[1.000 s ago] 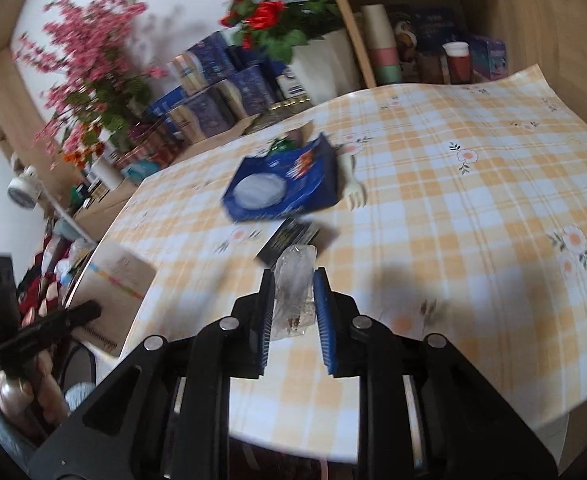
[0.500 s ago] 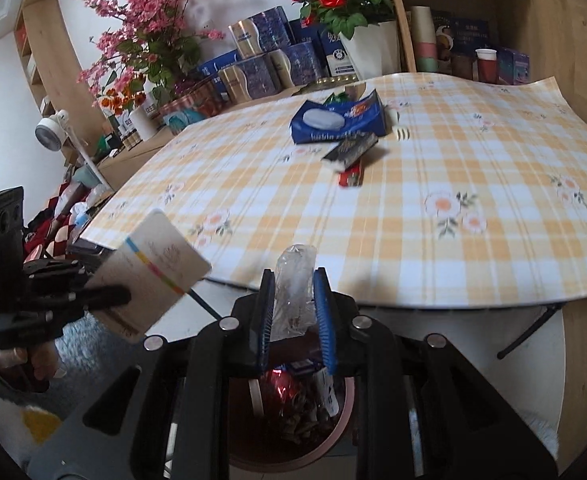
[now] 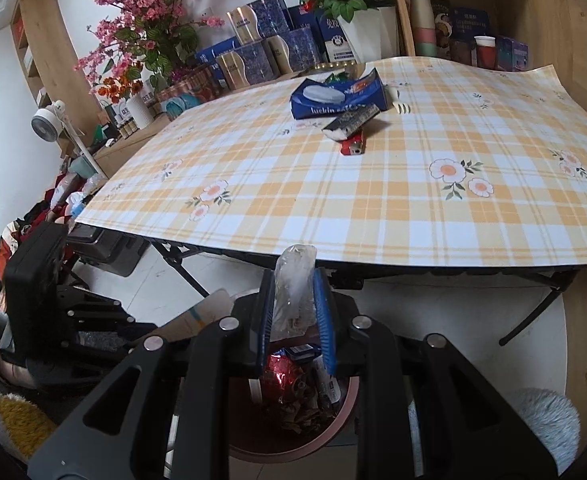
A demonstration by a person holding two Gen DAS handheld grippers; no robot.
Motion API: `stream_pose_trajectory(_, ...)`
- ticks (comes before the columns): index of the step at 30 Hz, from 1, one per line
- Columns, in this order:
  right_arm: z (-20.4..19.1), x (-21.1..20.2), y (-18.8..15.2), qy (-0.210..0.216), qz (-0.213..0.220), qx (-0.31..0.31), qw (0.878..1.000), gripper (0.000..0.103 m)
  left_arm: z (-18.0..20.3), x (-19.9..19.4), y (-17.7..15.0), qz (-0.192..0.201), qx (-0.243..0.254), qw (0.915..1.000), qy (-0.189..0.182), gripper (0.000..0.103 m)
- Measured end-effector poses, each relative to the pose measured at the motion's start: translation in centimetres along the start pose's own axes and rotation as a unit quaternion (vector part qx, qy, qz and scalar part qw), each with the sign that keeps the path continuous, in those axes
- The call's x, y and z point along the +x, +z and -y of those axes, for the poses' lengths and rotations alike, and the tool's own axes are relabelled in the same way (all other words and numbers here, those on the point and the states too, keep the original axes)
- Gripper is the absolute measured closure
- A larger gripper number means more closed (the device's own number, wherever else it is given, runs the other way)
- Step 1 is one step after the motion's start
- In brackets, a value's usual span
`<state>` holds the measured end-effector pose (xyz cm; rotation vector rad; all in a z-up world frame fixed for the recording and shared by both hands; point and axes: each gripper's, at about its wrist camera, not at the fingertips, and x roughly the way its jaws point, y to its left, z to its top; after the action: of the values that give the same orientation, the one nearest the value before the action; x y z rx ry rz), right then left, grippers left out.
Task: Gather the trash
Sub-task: 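Carry the plastic wrapper over the bin with the right tool while left tool drops the card in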
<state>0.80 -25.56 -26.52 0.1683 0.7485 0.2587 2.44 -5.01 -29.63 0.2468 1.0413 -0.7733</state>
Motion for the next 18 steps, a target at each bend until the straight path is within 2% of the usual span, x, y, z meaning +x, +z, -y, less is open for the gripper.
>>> stream_pose_trajectory(5, -0.5, 0.8, -0.3, -0.006, -0.013, -0.014, 1.000, 0.080, -2.2, 2.3, -0.1, -0.026, -0.057, 0.9980, 0.010, 0.089)
stream_pose_trajectory(10, -0.9, 1.2, -0.5, -0.009, -0.021, -0.026, 0.999, 0.080, -2.5, 3.3, -0.2, -0.046, -0.061, 0.9969, 0.016, 0.089)
stream_pose_trajectory(14, -1.0, 1.3, -0.6, -0.007, -0.022, -0.027, 0.999, 0.080, -2.4, 3.1, 0.1, -0.036, -0.056, 0.9975, 0.023, 0.087)
stream_pose_trajectory(15, -1.0, 1.3, -0.6, -0.007, -0.023, -0.027, 0.999, 0.080, -2.3, 2.7, 0.2, -0.027, -0.056, 0.9979, 0.021, 0.078)
stream_pose_trajectory(16, -1.1, 1.3, -0.6, -0.007, -0.024, -0.028, 0.999, 0.080, -2.1, 2.3, 0.3, -0.019, -0.057, 0.9980, 0.020, 0.061)
stream_pose_trajectory(18, -1.2, 1.5, -0.7, -0.008, -0.027, -0.030, 0.999, 0.080, -2.1, 1.3, 0.3, 0.006, -0.059, 0.9979, 0.026, 0.049)
